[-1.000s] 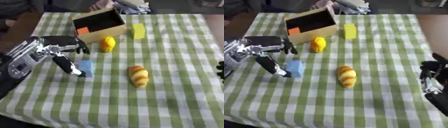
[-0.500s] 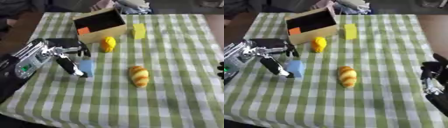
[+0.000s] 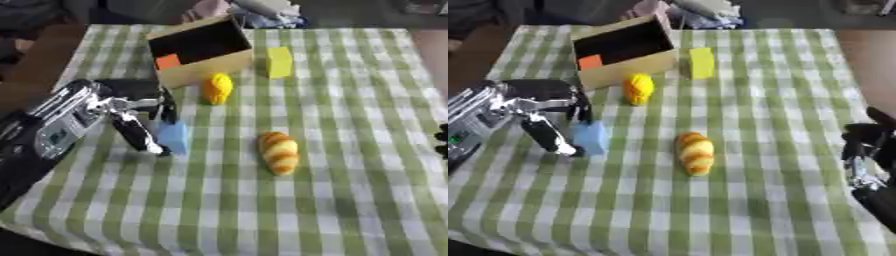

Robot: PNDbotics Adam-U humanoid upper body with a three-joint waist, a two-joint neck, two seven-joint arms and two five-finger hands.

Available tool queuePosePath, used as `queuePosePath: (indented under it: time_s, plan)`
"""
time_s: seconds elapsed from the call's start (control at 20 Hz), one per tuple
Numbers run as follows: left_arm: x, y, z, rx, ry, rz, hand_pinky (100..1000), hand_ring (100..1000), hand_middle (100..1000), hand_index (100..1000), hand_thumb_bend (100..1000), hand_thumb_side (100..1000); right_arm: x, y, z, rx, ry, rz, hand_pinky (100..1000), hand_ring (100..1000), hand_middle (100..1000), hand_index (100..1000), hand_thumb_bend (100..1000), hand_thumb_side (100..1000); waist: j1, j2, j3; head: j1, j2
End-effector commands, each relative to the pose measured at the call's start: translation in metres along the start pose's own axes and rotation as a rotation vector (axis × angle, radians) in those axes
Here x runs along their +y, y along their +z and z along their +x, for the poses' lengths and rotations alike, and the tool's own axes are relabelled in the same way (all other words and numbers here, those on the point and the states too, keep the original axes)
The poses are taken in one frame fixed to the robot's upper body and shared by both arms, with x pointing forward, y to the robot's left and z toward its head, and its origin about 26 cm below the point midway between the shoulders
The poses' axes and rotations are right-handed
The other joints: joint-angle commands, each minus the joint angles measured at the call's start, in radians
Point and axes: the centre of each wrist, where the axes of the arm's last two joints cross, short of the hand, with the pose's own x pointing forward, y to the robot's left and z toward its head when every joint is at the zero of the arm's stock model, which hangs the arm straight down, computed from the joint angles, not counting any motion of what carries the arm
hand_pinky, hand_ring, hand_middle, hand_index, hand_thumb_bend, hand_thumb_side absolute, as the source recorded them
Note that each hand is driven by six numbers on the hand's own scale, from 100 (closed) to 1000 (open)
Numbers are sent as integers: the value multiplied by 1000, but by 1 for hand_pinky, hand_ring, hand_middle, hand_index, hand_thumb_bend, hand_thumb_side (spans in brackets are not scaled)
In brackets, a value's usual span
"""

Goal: Pick up objects on the table and place them in the box.

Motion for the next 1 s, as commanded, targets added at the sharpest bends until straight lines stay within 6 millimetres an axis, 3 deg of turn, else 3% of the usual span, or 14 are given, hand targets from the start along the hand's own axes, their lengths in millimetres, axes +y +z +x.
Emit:
queuePosePath:
  time_s: [0.05,0.3,0.5,0.7,0.75,0.9,1.0]
  plan:
    - [13,9,1,15,-51,82,522,447,457,573,413,281,-4,-2,3,-16,8,5,677,738,710,936,100,470,6,-28,1,3,4]
    - [20,14,5,16,-62,175,478,397,404,519,373,231,-4,-2,3,-15,8,4,677,738,710,936,100,470,6,-29,2,3,4]
    - [22,16,7,23,-61,197,498,420,429,545,402,259,-4,-2,3,-15,9,3,677,738,710,936,100,470,6,-29,1,3,4]
    - [21,17,7,15,-69,109,633,572,591,712,524,426,-4,-2,3,-14,9,2,677,738,710,936,100,470,6,-30,-1,4,4]
    - [21,18,6,12,-74,73,689,647,677,786,599,502,-4,-2,3,-14,9,2,677,738,710,936,100,470,7,-30,-1,4,4]
    - [23,18,2,13,-84,-16,771,760,792,882,721,583,-4,-2,3,-14,8,2,677,738,710,936,100,470,8,-30,-1,4,4]
    - [21,14,-1,19,-78,-49,782,771,806,893,732,582,-4,-2,3,-14,8,3,677,738,710,936,100,470,8,-30,-1,4,4]
